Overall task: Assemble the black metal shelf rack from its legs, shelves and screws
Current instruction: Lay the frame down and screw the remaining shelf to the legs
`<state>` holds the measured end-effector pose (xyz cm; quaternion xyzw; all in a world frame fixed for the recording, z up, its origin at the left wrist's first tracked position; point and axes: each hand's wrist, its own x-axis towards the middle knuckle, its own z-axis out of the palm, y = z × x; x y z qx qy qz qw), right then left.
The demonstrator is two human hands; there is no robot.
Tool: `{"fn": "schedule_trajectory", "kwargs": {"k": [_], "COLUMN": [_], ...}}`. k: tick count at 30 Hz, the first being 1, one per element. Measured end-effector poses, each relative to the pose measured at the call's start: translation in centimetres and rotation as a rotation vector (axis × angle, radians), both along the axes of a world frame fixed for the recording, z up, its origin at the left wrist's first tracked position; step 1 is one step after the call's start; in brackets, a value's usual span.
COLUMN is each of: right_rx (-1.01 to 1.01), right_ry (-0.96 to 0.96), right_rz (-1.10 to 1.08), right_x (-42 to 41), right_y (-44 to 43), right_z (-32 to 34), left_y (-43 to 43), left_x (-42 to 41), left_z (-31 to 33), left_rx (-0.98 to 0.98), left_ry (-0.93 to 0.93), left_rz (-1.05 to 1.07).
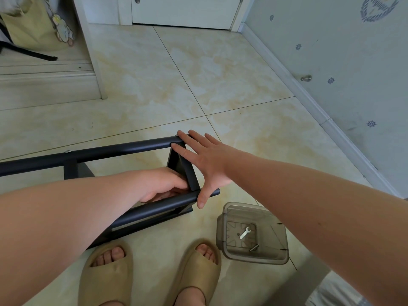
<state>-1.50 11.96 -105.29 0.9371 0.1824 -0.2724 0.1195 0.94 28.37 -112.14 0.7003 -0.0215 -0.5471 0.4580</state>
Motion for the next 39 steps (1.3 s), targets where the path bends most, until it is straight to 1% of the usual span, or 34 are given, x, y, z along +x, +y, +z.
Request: {"fn": "schedule_trajectory", "kwargs": {"k": [4, 7, 11, 14, 18, 21, 23, 25, 27, 30, 31, 32, 35, 36, 37, 39], "right_rx": [-0.001, 0.004, 0.001, -0.002, 0.005, 0.005, 0.003, 0.015, 0.062, 0.190, 0.234, 0.264, 0.258, 0.243, 0.231, 0.219], "right_ry": [-0.002, 0.006, 0.005, 0.001, -0.001, 0.000, -0.003, -0.011, -0.022, -0.040, -0.057, -0.065, -0.036, -0.051, -0.062, -0.067], "right_rz": [0.003, -0.002, 0.000, 0.006, 0.009, 0.006, 0.004, -0.007, -0.051, -0.187, -0.230, -0.255, -0.247, -0.236, -0.237, -0.240], "right_x": [0.0, 0.1, 0.1, 0.0, 0.0, 0.1, 0.1, -0.2, -1.0, -4.1, -5.6, -7.0, -9.6, -9.8, -9.8, -9.9], "right_y": [0.0, -0.1, -0.1, -0.1, -0.2, -0.3, -0.2, -0.2, -0.4, -0.7, -0.7, -0.5, 0.2, 0.6, 0.8, 1.9], "right_z": [-0.1, -0.1, -0.2, -0.2, -0.4, -0.4, -0.4, -0.4, -0.3, -0.9, -1.4, -1.8, -2.2, -1.9, -1.8, -1.4], "left_y": [0.2, 0.3, 0.1, -0.1, -0.3, -0.3, -0.2, 0.2, 1.1, 3.3, 4.2, 5.2, 7.9, 8.7, 9.0, 9.5], "left_x": [0.1, 0.1, -0.3, -0.4, -0.3, -0.1, 0.0, -0.1, -0.3, -0.5, -0.6, -0.7, -1.5, -1.9, -2.1, -3.1], "left_z": [-0.2, -0.1, 0.1, -0.1, -0.1, -0.1, -0.1, 0.2, 0.8, 2.3, 3.1, 3.9, 5.8, 6.3, 6.4, 6.3], "left_rx": [-0.060, -0.082, -0.034, -0.020, -0.016, -0.050, -0.037, 0.010, 0.107, 0.264, 0.304, 0.337, 0.377, 0.402, 0.433, 0.503], "left_ry": [0.067, 0.094, 0.014, -0.039, -0.007, 0.040, 0.032, -0.032, -0.192, -0.458, -0.490, -0.473, -0.308, -0.309, -0.351, -0.505], "left_rz": [0.038, 0.023, -0.047, -0.045, -0.001, 0.054, 0.031, -0.047, -0.160, -0.392, -0.467, -0.533, -0.624, -0.659, -0.718, -0.805]}}
